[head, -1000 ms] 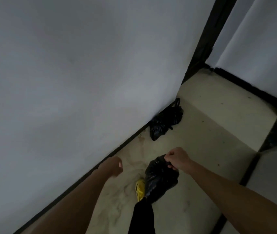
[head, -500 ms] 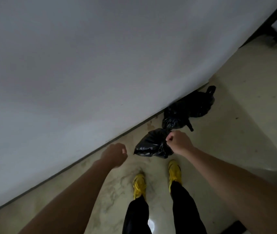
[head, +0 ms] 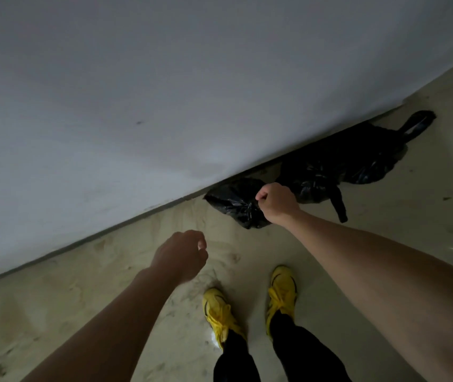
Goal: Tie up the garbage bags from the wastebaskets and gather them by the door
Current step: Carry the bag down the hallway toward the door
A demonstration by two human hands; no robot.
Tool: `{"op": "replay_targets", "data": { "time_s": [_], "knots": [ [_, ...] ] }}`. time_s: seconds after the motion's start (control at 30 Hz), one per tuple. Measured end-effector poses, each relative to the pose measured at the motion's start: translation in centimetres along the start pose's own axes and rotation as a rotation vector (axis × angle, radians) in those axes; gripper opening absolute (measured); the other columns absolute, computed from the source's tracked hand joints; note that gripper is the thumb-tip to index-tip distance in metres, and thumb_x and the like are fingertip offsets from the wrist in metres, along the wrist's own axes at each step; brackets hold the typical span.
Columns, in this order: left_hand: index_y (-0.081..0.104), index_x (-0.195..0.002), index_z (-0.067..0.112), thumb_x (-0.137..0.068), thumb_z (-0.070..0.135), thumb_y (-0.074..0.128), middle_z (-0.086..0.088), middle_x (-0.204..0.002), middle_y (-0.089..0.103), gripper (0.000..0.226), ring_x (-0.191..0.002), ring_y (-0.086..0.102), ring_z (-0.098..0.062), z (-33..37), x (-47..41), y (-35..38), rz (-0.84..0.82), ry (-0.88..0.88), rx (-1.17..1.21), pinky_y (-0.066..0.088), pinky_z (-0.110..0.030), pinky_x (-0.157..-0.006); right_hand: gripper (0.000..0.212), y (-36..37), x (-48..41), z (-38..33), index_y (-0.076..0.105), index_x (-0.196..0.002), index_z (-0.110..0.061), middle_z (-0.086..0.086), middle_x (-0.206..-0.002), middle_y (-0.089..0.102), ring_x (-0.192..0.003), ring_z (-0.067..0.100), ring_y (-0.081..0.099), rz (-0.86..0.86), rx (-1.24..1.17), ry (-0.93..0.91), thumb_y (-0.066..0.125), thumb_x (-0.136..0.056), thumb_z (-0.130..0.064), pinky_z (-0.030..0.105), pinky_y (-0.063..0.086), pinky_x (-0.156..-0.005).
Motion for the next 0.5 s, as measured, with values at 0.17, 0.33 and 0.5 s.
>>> {"op": "replay_targets", "data": {
  "time_s": [0.17,0.33,0.5],
  "knots": [
    [0.063,-0.103,0.027,-0.09,0.029,0.051,-0.001,-0.098,0.066,0.017,-0.088,0.064,-0.022,-0.6,-4.0,2.7,-0.009,0.005,-0.005,0.053,-0.037,-0.082,0.019,3.3,-4.4,2.5,0.072,-0.101,-0.013,0.011,-0.106,0.072,-0.101,0.028,0.067,0.033,-0.08,0.042,0.055,-0.094,-0.009,0.03,0.051,-0.084],
    [0.063,-0.105,0.026,-0.091,0.028,0.051,-0.001,-0.109,0.064,0.019,-0.095,0.063,-0.022,-1.1,-3.8,2.4,0.001,-0.013,-0.016,0.049,-0.033,-0.078,0.02,2.9,-4.4,3.1,0.071,-0.108,-0.014,0.01,-0.111,0.07,-0.102,0.027,0.065,0.039,-0.074,0.042,0.057,-0.093,-0.013,0.028,0.049,-0.08],
    [0.063,-0.105,0.026,-0.091,0.028,0.051,-0.002,-0.111,0.064,0.019,-0.099,0.062,-0.022,0.9,0.3,-1.9,0.035,0.016,-0.031,0.051,-0.037,-0.085,0.027,-0.9,0.2,1.9,0.067,-0.113,-0.019,0.006,-0.117,0.068,-0.109,0.027,0.062,0.023,-0.005,0.019,0.058,-0.088,-0.021,0.031,0.049,-0.088]
  ]
}}
Point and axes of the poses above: each hand's wrist, its own x-axis away from the middle knuckle, its own y-axis out of the palm, z = x × y, the point moved 8 cm from there along -x, towards the middle knuckle
